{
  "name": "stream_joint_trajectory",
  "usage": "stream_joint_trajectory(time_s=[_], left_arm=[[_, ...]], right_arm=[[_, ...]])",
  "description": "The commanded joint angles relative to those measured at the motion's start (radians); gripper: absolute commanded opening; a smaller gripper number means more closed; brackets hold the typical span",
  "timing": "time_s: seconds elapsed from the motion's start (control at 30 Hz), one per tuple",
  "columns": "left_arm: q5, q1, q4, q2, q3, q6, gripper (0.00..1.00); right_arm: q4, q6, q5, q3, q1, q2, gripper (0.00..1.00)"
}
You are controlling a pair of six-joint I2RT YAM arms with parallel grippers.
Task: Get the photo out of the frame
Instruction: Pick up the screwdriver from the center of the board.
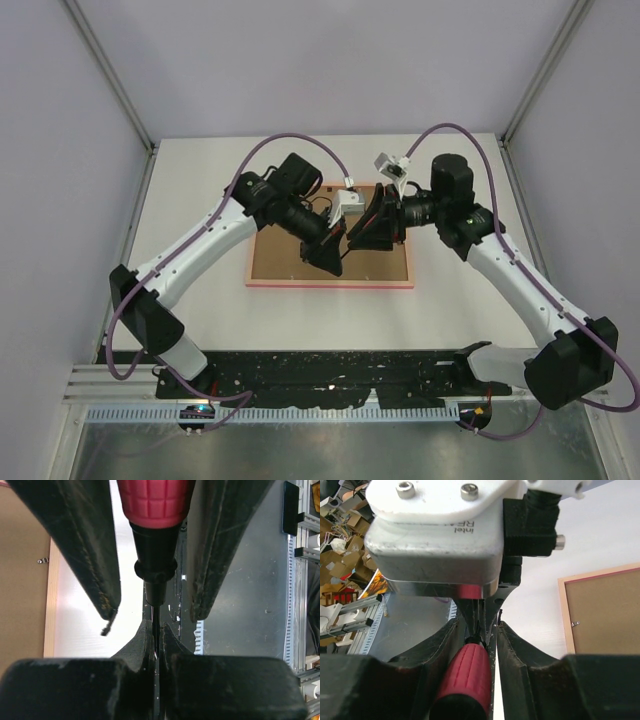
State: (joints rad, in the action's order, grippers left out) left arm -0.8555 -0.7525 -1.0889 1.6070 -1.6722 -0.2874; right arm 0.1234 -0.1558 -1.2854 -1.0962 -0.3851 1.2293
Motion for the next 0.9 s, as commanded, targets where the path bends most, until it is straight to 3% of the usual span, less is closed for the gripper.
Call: stream_joint_trajectory(time_s=[0.0,0.1,0.13,0.37,0.43,0.5,0.57,0.6,0.77,0.87], left_arm=[[-0.023,-0.005,0.027,0.002,-0.024,-0.002,0.0],[-0.022,-0.005,0.026,0.005,-0.027,-0.002,0.0],[-0.022,-0.005,0.026,0.005,-0.029,-0.001,0.0],[-0.007,-0.005,0.03,-0.002,-0.029,0.001,0.01],[0.006,-0.004,0.03,-0.005,-0.029,0.004,0.12],[0.009,-0.001,0.032,-0.013,-0.029,0.004,0.31],[0.018,0.005,0.032,-0.025,-0.031,0.005,0.58],[0.022,0.01,0.034,-0.035,-0.029,0.007,0.65],[0.047,0.044,0.052,-0.085,-0.008,0.011,0.77],[0.081,0.083,0.047,-0.127,0.006,-0.005,0.83]], right_arm=[[-0.036,0.012,-0.005,-0.007,-0.008,0.002,0.36],[-0.022,0.019,-0.003,-0.008,-0.008,0.002,0.2],[-0.015,0.038,0.0,-0.011,-0.008,0.001,0.08],[0.11,0.183,0.11,-0.022,-0.008,-0.028,0.08],[0.133,0.209,0.159,-0.022,-0.008,-0.037,0.08],[0.154,0.234,0.205,-0.024,-0.008,-0.045,0.08],[0.16,0.249,0.268,-0.021,-0.006,-0.057,0.08],[0.16,0.255,0.293,-0.014,-0.005,-0.068,0.08],[0.186,0.295,0.3,-0.011,0.022,-0.086,0.08],[0.194,0.375,0.409,0.008,0.022,-0.111,0.08]])
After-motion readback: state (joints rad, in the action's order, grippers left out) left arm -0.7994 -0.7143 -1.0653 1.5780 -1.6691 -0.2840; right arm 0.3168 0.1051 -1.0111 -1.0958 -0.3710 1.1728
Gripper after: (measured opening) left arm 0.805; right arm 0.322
